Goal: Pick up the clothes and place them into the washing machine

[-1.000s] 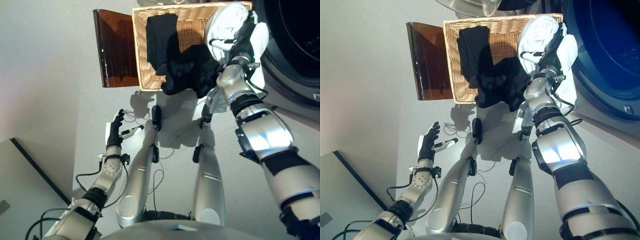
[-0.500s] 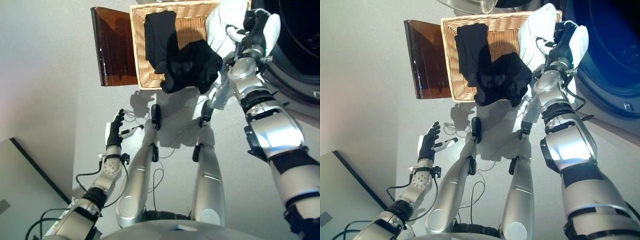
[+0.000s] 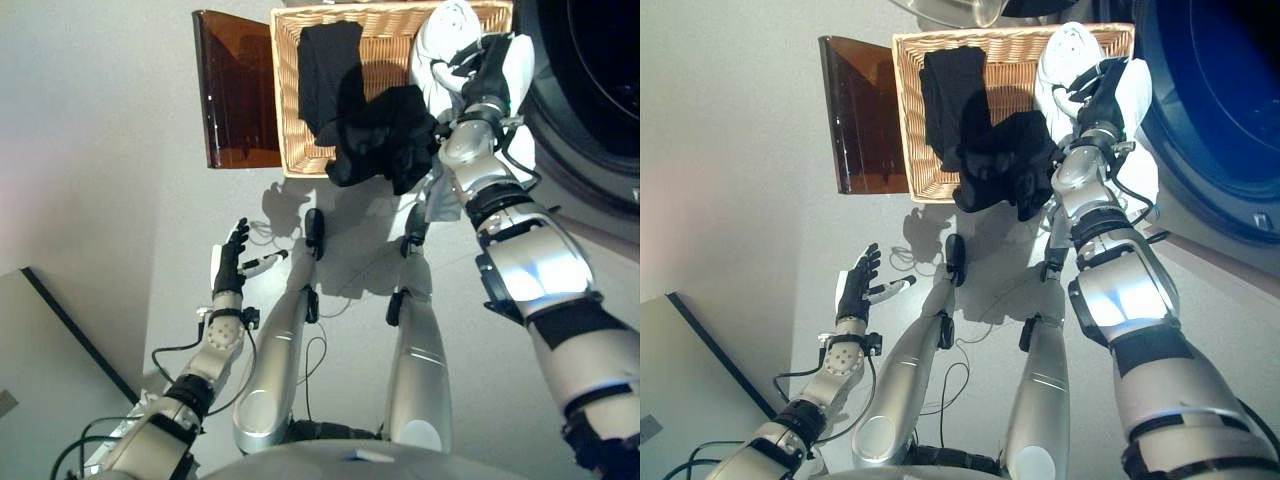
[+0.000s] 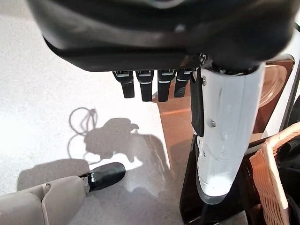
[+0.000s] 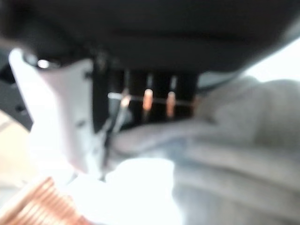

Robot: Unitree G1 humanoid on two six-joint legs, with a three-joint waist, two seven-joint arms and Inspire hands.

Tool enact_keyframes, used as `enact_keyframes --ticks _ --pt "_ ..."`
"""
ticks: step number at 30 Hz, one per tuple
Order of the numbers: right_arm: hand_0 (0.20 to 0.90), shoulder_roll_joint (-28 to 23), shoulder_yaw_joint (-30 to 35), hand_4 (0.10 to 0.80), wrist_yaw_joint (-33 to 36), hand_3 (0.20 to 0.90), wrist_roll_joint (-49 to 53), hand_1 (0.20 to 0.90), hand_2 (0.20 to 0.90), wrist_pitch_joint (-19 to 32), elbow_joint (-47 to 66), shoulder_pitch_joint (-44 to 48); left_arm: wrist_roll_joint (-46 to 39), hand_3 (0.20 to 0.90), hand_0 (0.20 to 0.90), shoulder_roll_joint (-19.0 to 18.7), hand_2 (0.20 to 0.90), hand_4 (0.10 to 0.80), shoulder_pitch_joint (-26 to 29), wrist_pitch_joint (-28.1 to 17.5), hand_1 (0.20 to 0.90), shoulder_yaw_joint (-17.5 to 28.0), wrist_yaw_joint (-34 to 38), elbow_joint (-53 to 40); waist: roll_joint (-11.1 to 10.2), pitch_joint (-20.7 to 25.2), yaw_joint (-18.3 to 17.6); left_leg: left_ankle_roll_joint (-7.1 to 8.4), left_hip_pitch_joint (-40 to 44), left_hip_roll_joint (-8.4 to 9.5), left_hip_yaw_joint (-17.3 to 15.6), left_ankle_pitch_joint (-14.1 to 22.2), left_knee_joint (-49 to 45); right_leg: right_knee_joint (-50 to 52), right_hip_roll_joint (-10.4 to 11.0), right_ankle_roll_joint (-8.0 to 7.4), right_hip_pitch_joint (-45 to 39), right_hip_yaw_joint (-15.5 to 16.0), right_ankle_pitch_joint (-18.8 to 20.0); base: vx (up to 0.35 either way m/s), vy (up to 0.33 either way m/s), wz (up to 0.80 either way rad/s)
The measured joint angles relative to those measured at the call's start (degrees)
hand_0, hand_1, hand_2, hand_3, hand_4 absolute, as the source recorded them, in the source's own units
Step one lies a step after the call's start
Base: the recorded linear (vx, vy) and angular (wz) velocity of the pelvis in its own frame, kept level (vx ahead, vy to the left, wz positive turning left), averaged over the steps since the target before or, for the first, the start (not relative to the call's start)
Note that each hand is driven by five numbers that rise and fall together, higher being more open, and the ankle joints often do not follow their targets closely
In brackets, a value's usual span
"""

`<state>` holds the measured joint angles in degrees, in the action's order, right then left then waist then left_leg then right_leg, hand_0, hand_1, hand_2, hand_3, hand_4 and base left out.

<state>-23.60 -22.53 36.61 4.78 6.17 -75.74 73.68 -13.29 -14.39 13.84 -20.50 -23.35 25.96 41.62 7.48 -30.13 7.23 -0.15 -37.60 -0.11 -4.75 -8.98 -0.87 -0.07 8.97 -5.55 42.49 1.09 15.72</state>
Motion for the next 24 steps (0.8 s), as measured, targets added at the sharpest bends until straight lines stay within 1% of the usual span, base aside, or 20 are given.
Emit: enact_keyframes --ticks 7,8,9,10,19,24 --pt "0.200 0.02 -0.18 0.300 0.48 0.200 -1.52 0.200 0.200 -0.16 -0.18 0.04 0.02 0.900 0.900 0.00 0.900 0.800 0.00 0.00 0.900 0.00 0.00 0.01 0.00 0.00 -0.01 0.00 0.00 0.01 0.02 -0.01 -0.06 0.06 0.00 0.01 -0.03 0.01 0.01 0.000 0.000 0.00" --pt "0.425 0.02 -0.44 0.461 0.79 0.425 -2.33 0.425 0.425 -0.35 -0.18 0.04 0.02 0.900 0.900 0.00 0.900 0.800 0.00 0.00 0.900 0.00 0.00 0.02 0.00 0.00 -0.02 0.00 0.01 0.00 0.02 -0.01 -0.08 0.10 0.00 0.02 -0.03 0.01 0.01 0.000 0.000 0.00" --pt "0.502 0.02 -0.44 0.516 0.81 0.502 -2.71 0.502 0.502 -0.50 -0.18 0.05 0.02 0.900 0.900 0.00 0.900 0.800 0.00 0.00 0.900 0.00 0.00 0.02 0.00 0.00 -0.01 0.00 0.02 0.00 0.03 -0.02 -0.11 0.14 0.00 0.01 -0.03 0.01 0.01 0.000 0.000 0.00" --pt "0.900 0.02 -0.45 0.800 0.88 0.900 -3.46 0.900 0.900 -1.00 -0.19 0.07 0.02 0.900 0.900 0.00 0.900 0.800 0.00 0.00 0.900 0.00 0.00 0.02 0.00 0.00 -0.02 0.00 0.02 0.00 0.04 -0.02 -0.15 0.21 0.00 0.01 -0.03 0.02 0.01 0.000 0.000 0.00" --pt "0.900 0.43 -0.38 0.800 2.51 0.900 -5.10 0.900 0.900 -2.55 -2.96 0.67 0.02 0.900 0.900 0.00 0.900 0.800 0.01 0.00 0.900 -0.05 0.06 0.14 -0.01 0.00 -0.18 0.17 0.04 0.01 0.27 -0.09 -0.30 0.68 0.00 0.01 -0.03 0.15 0.01 0.003 -0.001 0.01" --pt "0.900 2.57 -0.39 0.800 3.48 0.900 -5.46 0.900 0.900 -2.69 -3.89 0.68 0.04 0.900 0.900 0.01 0.900 0.800 0.03 0.01 0.900 -0.19 0.08 0.19 -0.02 0.01 -0.30 0.41 0.05 -0.03 0.41 -0.22 -0.31 0.84 -0.09 0.04 -0.04 0.35 -0.02 0.004 -0.003 0.01"
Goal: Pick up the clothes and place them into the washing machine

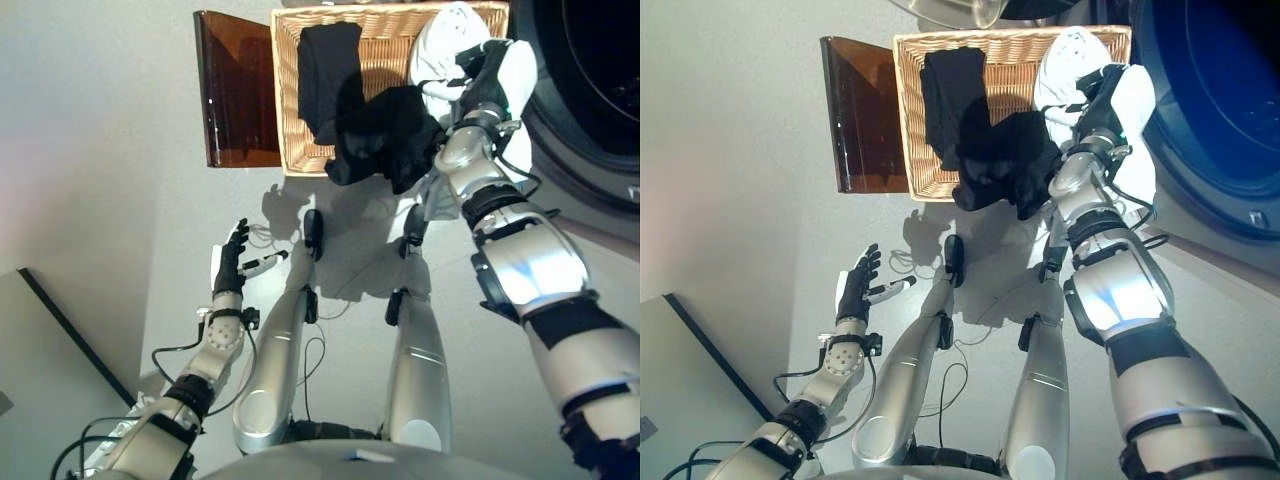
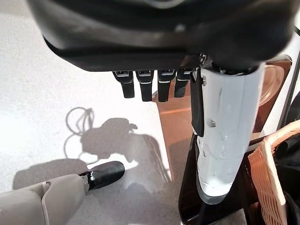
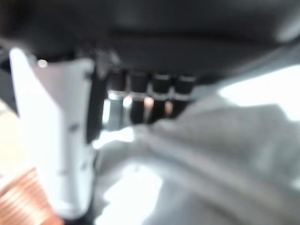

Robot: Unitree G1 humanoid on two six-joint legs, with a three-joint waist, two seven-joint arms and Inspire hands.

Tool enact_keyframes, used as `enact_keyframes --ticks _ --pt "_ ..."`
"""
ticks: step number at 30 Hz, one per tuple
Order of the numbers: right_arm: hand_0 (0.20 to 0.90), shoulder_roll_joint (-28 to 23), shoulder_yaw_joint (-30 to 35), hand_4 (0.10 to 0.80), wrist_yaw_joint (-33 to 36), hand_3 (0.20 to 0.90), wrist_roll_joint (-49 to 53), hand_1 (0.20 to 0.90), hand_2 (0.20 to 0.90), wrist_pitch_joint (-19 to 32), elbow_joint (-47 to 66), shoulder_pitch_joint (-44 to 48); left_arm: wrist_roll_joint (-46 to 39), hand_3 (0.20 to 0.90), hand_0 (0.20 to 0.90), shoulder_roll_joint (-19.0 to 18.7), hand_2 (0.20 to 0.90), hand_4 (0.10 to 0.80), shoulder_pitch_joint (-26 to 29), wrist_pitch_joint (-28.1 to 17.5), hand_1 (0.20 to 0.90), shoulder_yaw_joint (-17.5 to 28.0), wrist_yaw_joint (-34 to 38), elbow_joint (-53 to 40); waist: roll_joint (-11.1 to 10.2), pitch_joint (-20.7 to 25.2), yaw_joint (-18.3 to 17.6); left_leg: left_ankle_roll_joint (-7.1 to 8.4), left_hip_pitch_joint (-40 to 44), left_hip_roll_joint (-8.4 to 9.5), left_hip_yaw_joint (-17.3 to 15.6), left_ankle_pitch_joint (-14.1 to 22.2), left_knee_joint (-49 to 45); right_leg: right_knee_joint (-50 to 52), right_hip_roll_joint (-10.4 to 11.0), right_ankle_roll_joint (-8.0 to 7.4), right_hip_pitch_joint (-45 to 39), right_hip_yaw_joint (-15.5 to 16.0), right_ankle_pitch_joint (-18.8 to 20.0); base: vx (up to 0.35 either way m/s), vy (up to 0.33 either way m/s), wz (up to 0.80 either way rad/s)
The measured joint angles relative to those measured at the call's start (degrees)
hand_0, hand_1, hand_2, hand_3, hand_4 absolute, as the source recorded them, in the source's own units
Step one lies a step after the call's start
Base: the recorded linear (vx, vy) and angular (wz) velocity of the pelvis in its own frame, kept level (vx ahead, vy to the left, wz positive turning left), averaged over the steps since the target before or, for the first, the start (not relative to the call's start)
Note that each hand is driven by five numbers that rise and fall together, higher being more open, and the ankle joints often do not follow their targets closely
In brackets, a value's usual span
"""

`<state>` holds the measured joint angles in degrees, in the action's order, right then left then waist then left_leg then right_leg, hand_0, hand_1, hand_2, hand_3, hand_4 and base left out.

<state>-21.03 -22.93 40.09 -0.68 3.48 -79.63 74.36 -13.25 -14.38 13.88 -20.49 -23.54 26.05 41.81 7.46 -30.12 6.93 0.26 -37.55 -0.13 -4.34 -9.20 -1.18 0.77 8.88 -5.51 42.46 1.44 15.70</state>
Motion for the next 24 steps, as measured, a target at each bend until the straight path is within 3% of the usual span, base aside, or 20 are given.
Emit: enact_keyframes --ticks 17,24 --pt "0.900 1.46 -0.47 0.800 -0.74 0.900 -0.04 0.900 0.900 -1.13 -0.01 0.01 -0.03 0.900 0.900 -0.02 0.900 0.800 -0.02 0.02 0.900 0.03 -0.03 0.28 -0.03 0.01 -0.03 0.14 -0.05 -0.03 0.18 -0.18 -0.02 0.03 -0.11 0.09 -0.07 0.27 -0.08 0.000 0.000 0.00" --pt "0.900 0.04 -6.29 0.800 -5.32 0.900 -6.38 0.900 0.900 -3.44 -3.26 2.19 -0.24 0.900 0.900 -0.62 0.900 0.800 -0.14 0.02 0.900 0.22 -2.55 -0.31 -0.02 0.03 0.00 0.43 -0.65 -0.10 1.23 -0.39 0.00 0.00 -0.17 0.26 0.00 1.02 -0.23 -0.002 0.007 0.02"
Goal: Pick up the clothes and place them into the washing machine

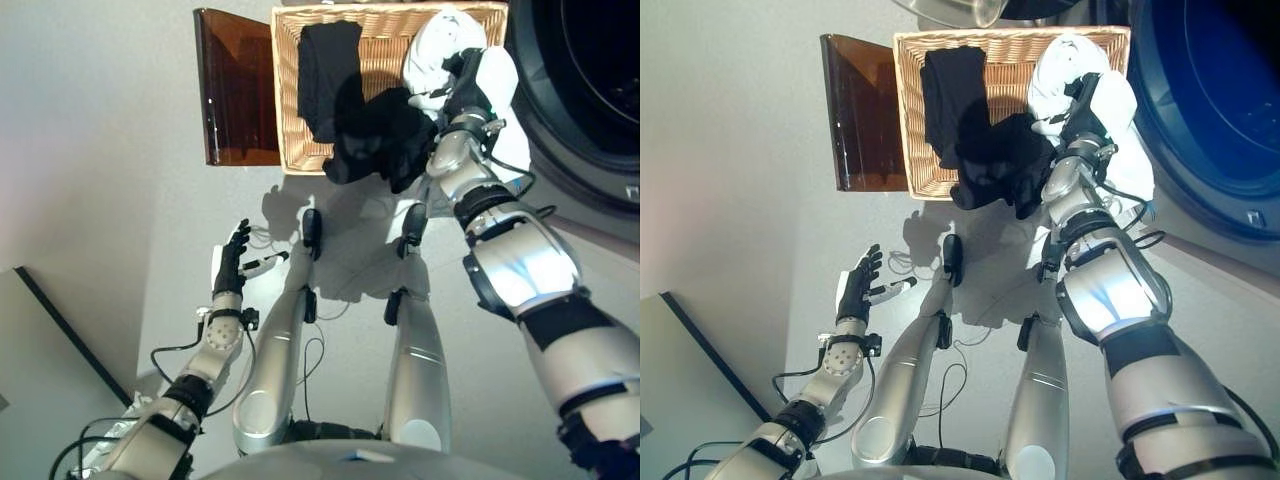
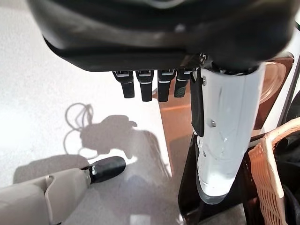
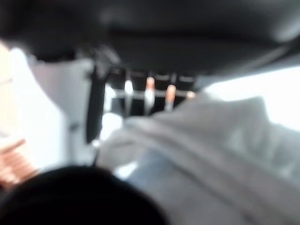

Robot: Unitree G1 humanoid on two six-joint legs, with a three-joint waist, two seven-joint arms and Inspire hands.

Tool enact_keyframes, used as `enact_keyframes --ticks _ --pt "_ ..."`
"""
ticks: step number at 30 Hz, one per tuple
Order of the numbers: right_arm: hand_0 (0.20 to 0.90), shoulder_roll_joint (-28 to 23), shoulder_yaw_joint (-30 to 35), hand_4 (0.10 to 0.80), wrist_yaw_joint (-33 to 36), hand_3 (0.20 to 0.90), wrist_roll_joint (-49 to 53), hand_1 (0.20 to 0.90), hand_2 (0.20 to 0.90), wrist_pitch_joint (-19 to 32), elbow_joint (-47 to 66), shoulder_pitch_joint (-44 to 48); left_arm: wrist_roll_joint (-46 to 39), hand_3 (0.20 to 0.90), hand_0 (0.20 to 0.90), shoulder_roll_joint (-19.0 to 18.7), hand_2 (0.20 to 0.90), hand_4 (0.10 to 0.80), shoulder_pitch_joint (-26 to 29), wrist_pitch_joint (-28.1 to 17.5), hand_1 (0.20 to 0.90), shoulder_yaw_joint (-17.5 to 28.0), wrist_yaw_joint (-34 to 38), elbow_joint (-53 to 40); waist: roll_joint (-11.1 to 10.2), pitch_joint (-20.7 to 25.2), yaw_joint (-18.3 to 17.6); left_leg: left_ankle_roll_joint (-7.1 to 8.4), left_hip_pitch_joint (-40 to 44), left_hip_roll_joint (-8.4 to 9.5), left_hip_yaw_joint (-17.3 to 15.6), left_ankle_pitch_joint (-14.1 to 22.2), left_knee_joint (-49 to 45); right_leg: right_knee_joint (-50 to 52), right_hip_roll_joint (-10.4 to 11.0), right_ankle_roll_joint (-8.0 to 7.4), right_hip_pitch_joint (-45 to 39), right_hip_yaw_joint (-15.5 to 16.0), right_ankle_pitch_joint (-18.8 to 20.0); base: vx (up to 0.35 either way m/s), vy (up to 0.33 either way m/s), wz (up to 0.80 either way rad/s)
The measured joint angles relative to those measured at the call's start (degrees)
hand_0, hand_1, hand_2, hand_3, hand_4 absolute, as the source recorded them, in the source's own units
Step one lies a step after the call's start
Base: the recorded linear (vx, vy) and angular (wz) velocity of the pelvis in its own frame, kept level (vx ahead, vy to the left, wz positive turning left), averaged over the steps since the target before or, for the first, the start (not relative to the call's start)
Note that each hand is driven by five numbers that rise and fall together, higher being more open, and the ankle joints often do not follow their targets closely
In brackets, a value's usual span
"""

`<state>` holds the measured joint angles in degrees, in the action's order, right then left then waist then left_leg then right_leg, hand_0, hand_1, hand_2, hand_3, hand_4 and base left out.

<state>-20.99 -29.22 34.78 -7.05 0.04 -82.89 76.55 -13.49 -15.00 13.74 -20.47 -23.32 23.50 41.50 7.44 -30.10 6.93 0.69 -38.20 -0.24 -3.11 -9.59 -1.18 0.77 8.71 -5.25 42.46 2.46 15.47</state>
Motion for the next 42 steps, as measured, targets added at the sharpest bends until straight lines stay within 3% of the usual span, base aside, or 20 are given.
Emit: enact_keyframes --ticks 6,9,13,17,23,34,42 --pt "0.900 -0.94 0.65 0.800 -0.77 0.900 -3.08 0.900 0.900 -0.38 0.74 -0.11 -0.63 0.900 0.900 -0.09 0.900 0.800 0.01 0.08 0.900 0.11 -0.88 0.03 0.00 0.00 -0.04 0.02 -0.18 0.01 0.10 -0.02 -0.15 0.02 -0.01 0.01 0.08 0.08 0.01 -0.005 0.012 -0.06" --pt "0.900 0.31 6.46 0.800 2.92 0.900 -2.66 0.900 0.900 -0.03 9.59 -5.98 -0.44 0.900 0.900 0.55 0.900 0.800 0.67 0.12 0.900 0.21 0.39 1.84 -0.13 0.02 -1.25 -0.12 -0.29 -0.01 0.06 0.11 -0.67 0.15 -0.03 0.05 -0.04 0.05 0.03 0.004 0.000 -0.05" --pt "0.900 3.49 8.73 0.800 6.73 0.900 -1.36 0.900 0.900 1.84 14.46 -11.88 -0.22 0.900 0.900 2.28 0.900 0.800 2.53 0.36 0.900 0.22 2.08 5.65 -0.26 -0.04 -2.44 -0.24 0.21 -0.13 0.05 0.27 -1.36 0.48 -0.15 0.05 -0.70 -0.02 0.04 0.000 0.000 0.00" --pt "0.900 6.48 9.59 0.800 7.81 0.900 0.82 0.900 0.900 3.31 15.32 -18.26 1.81 0.900 0.900 4.27 0.900 0.800 3.70 0.75 0.900 0.16 2.82 11.31 -1.35 -0.28 -3.24 -0.32 5.26 -0.21 0.07 1.18 -1.73 0.41 -0.12 0.26 -6.01 0.14 -0.76 0.043 -0.007 0.01" --pt "0.900 8.31 9.67 0.800 8.37 0.900 1.33 0.900 0.900 3.96 18.38 -24.23 2.80 0.900 0.900 4.17 0.900 0.800 3.30 1.91 0.900 0.78 3.98 16.24 -3.68 0.28 -4.57 -0.23 8.60 -0.04 0.00 1.67 -2.13 0.63 0.15 0.11 -9.21 0.00 -1.56 0.044 -0.006 -0.04" --pt "0.900 9.57 9.67 0.800 9.17 0.900 2.12 0.900 0.900 5.12 18.63 -26.18 4.06 0.900 0.900 3.89 0.900 0.800 2.80 2.53 0.900 1.04 4.34 18.06 -5.84 1.53 -4.54 -0.37 9.83 0.05 -0.22 1.98 -2.82 0.97 0.21 0.11 -10.45 -0.13 -1.60 0.010 -0.005 0.00" --pt "0.900 10.01 9.70 0.800 9.29 0.900 3.03 0.900 0.900 5.10 18.56 -26.22 4.06 0.900 0.900 3.86 0.900 0.800 1.41 2.50 0.900 1.24 4.35 18.13 -5.90 2.68 -4.48 -0.56 8.34 0.07 -0.37 3.68 -5.66 0.99 0.32 0.08 -10.17 -0.28 -1.74 0.000 0.000 0.00"
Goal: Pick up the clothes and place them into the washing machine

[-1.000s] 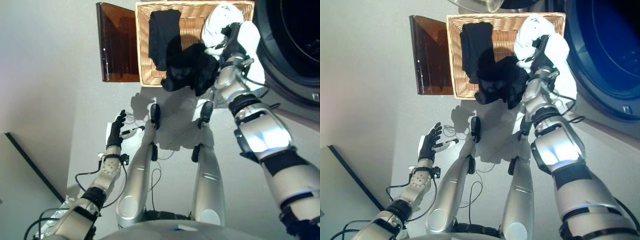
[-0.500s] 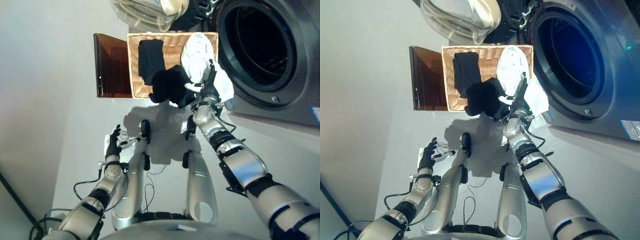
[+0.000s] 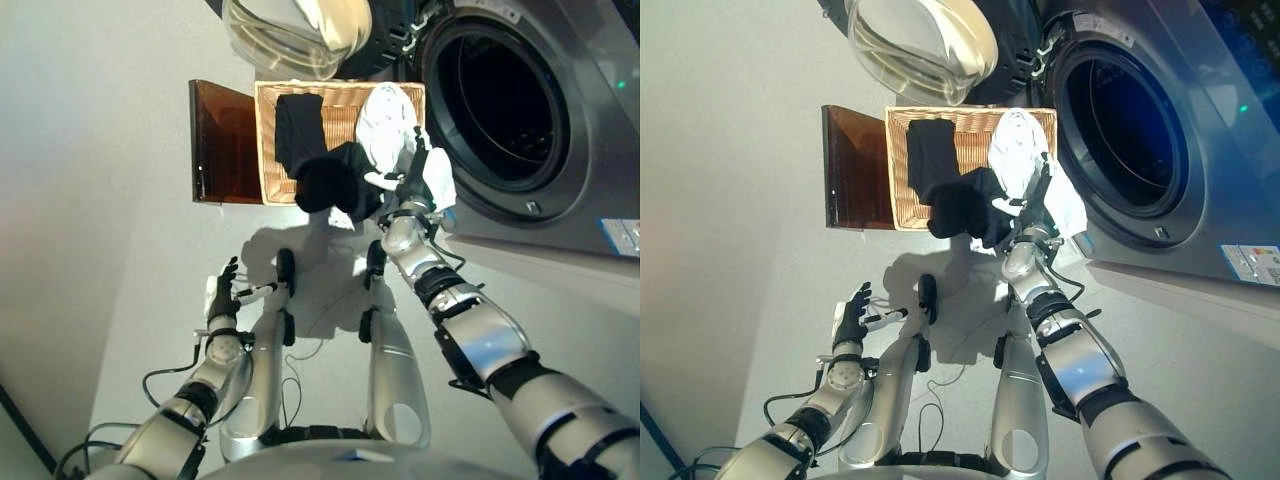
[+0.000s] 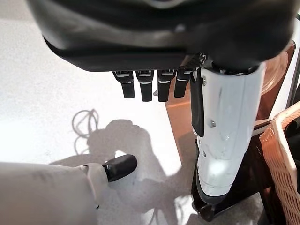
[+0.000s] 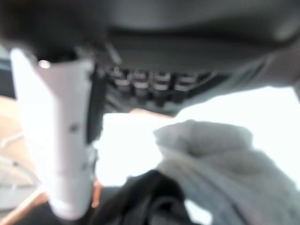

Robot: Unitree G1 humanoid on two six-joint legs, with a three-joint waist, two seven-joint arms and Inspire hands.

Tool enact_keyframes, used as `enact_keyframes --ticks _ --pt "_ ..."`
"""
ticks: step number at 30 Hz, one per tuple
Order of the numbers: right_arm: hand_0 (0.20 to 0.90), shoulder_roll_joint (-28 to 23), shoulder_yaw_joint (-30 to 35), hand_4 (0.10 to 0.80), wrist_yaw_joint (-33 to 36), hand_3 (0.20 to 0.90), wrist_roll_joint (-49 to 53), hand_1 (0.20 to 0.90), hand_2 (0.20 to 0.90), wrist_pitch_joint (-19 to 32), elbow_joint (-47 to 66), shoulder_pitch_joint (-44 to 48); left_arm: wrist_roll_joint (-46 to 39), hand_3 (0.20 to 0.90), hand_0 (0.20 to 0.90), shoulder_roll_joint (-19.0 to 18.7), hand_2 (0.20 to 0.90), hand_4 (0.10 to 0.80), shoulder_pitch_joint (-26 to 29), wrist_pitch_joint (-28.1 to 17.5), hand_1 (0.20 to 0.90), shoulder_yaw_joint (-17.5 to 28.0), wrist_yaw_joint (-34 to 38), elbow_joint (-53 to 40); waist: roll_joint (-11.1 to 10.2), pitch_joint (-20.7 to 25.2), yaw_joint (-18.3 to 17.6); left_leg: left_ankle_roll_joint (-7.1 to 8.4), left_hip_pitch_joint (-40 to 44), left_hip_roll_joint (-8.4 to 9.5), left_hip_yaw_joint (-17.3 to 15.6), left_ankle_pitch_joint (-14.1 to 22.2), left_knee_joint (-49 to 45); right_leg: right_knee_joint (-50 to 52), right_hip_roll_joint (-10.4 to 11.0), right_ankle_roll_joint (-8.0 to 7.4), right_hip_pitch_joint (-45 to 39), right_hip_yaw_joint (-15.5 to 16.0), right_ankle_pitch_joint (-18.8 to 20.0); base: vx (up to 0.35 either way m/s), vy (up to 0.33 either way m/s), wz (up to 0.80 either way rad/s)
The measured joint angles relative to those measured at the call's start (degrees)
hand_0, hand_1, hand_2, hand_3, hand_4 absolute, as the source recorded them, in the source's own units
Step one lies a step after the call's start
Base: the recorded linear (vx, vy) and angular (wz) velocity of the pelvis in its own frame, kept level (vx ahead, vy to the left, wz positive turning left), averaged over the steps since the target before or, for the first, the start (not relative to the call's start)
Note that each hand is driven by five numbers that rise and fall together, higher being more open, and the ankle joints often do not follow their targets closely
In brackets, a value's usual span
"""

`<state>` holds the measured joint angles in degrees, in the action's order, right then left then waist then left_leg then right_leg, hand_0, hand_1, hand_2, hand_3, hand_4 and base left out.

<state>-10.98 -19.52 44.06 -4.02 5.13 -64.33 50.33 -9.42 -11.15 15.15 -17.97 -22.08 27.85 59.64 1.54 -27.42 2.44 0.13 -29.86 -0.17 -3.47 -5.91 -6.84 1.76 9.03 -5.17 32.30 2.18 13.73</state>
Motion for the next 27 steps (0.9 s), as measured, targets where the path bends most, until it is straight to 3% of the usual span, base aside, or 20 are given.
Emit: enact_keyframes --ticks 15,27 --pt "0.900 -3.33 2.47 0.800 1.29 0.900 1.12 0.900 0.900 -0.32 -5.93 8.92 -0.10 0.900 0.900 -0.99 0.900 0.800 -1.63 -0.87 0.900 -0.57 -0.12 -1.77 0.98 0.88 2.39 -0.19 -2.92 -0.01 -0.04 0.79 -1.03 -0.07 0.04 0.28 2.23 0.02 0.11 0.001 -0.005 0.02" --pt "0.900 -7.53 -1.16 0.800 -0.88 0.900 1.14 0.900 0.900 -2.86 -14.14 16.97 -2.40 0.900 0.900 -1.09 0.900 0.800 -1.65 -1.30 0.900 -1.26 -1.15 -7.57 4.55 -0.61 4.60 -0.20 -4.19 -0.02 0.08 0.76 -0.56 -0.13 0.02 0.31 3.59 0.05 0.11 -0.002 0.000 0.01"
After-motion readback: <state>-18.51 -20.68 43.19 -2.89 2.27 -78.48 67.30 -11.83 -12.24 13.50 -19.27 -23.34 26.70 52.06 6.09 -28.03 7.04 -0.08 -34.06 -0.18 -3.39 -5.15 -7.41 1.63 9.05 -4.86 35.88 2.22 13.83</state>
